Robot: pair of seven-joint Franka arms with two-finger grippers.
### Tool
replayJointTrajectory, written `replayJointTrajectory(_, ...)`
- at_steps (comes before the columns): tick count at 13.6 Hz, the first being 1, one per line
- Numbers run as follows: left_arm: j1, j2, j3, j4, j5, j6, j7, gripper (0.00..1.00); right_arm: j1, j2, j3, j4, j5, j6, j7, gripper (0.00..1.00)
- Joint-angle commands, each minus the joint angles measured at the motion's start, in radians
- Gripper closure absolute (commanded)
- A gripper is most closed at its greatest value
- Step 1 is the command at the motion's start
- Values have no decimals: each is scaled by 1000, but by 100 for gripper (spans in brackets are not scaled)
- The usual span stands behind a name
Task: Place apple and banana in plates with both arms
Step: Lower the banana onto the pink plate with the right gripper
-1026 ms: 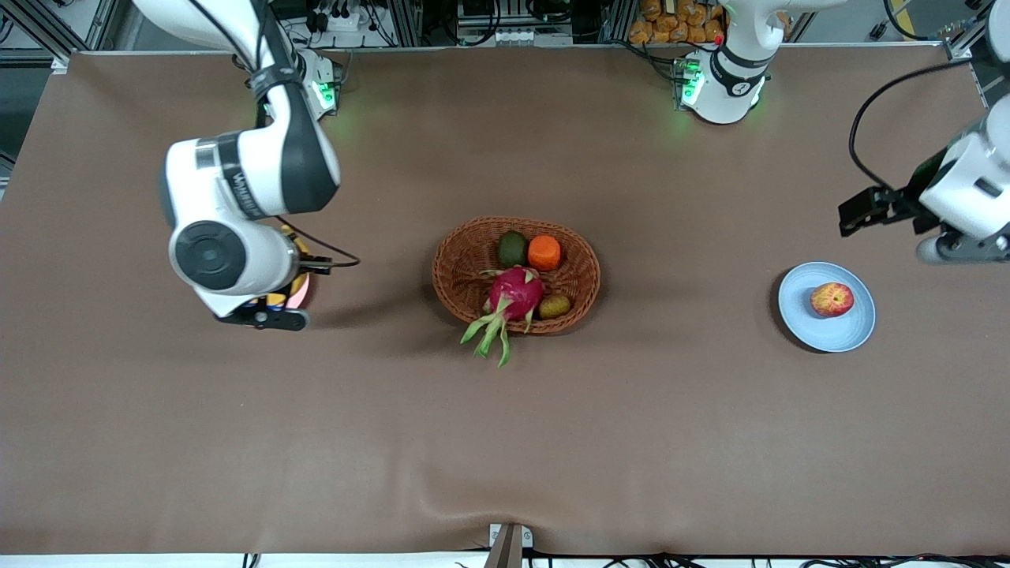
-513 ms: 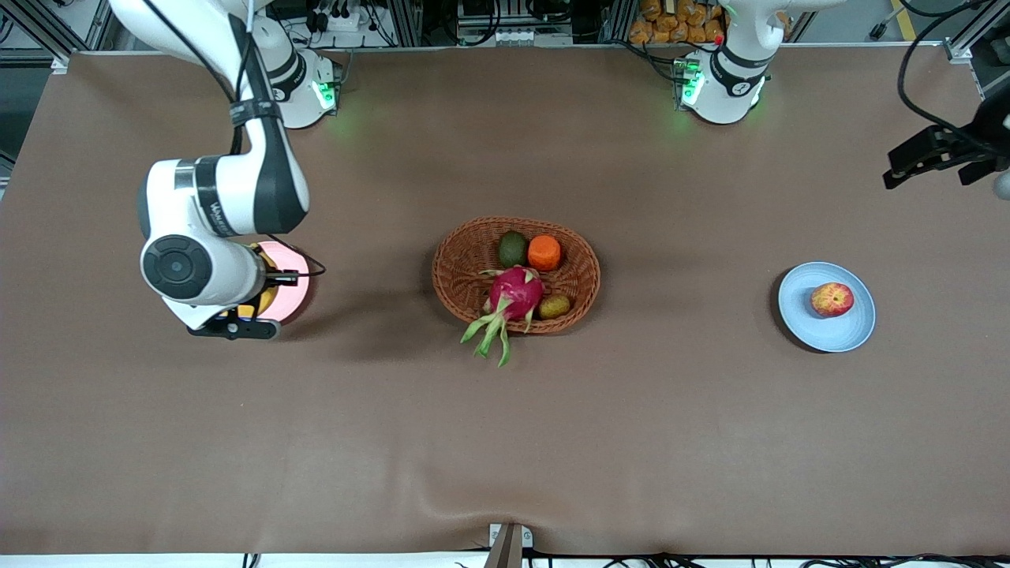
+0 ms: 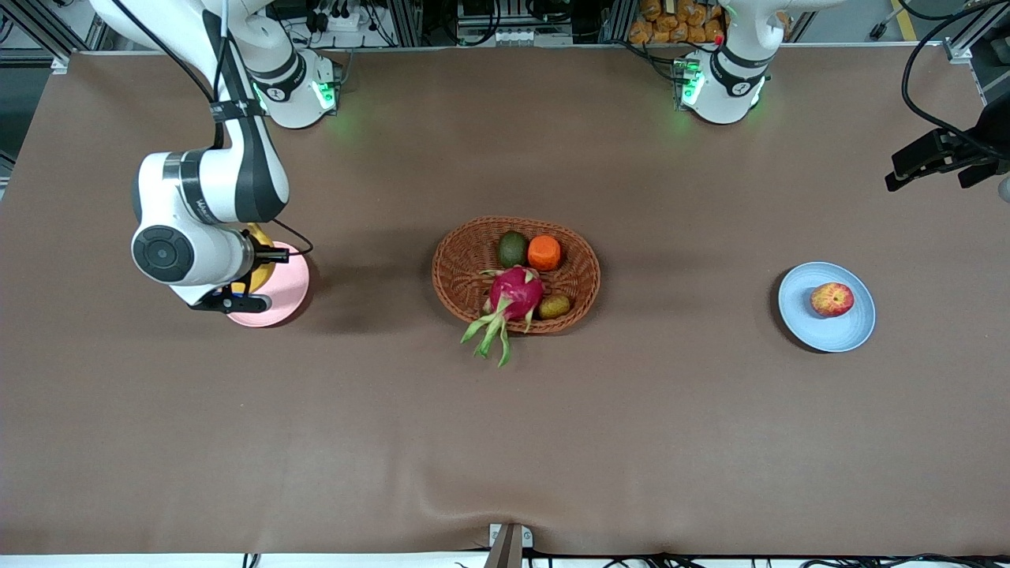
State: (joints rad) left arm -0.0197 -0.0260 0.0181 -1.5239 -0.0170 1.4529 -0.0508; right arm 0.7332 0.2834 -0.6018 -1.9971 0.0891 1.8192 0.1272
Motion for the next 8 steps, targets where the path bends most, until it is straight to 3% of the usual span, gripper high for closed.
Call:
replayJointTrajectory(1,-3,-28,3,-30,-8,41,2,0,3,-81,4,-118,-28,89,0,100)
replayJointTrajectory(8,0,-11,-3,-22,-4,41,25,0,9,-70,7,-201,-28,183,0,100)
